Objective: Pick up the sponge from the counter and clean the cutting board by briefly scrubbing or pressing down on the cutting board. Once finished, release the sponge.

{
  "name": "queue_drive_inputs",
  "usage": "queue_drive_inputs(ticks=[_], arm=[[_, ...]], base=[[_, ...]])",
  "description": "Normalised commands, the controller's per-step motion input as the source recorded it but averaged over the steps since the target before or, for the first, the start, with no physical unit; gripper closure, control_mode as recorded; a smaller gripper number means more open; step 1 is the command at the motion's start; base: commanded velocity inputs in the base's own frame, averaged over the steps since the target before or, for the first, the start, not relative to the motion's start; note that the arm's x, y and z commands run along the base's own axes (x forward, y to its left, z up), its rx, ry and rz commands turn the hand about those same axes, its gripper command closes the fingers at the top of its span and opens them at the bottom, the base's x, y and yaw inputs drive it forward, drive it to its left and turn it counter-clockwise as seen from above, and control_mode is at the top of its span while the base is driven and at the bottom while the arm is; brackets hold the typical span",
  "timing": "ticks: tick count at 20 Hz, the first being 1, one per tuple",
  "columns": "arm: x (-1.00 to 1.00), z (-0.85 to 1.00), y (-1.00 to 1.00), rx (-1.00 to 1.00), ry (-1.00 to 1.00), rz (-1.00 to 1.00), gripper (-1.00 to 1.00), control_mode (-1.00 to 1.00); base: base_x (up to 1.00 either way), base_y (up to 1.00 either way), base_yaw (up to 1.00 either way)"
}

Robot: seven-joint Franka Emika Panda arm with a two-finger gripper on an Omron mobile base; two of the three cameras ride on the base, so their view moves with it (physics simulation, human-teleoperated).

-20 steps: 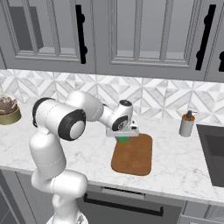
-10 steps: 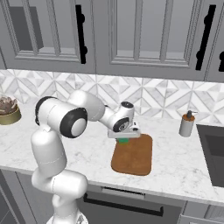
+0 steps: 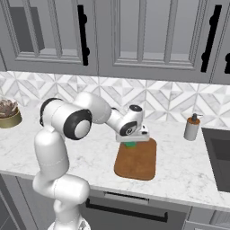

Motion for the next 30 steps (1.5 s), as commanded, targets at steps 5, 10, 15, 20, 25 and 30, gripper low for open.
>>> queue_drive_inputs(ticks=[5, 10, 15, 20, 25, 30], arm=[[0.0, -0.03, -0.44, 0.0, -0.05, 0.0, 1.0, -1.0], [0.0, 0.0, -0.48, 0.0, -0.06, 0.0, 1.0, -1.0], [0.0, 0.0, -0.45, 0.0, -0.08, 0.0, 1.0, -1.0], [-0.18, 0.0, -0.21, 0.0, -0.09, 0.0, 1.0, -1.0], [-0.55, -0.04, -0.01, 0.03, -0.03, 0.0, 1.0, -1.0], [-0.33, -0.03, 0.06, 0.03, 0.0, 0.0, 1.0, -1.0]], base=[[0.0, 0.0, 0.0], [0.0, 0.0, 0.0], [0.0, 0.0, 0.0], [0.0, 0.0, 0.0], [0.0, 0.0, 0.0], [0.0, 0.0, 0.0]])
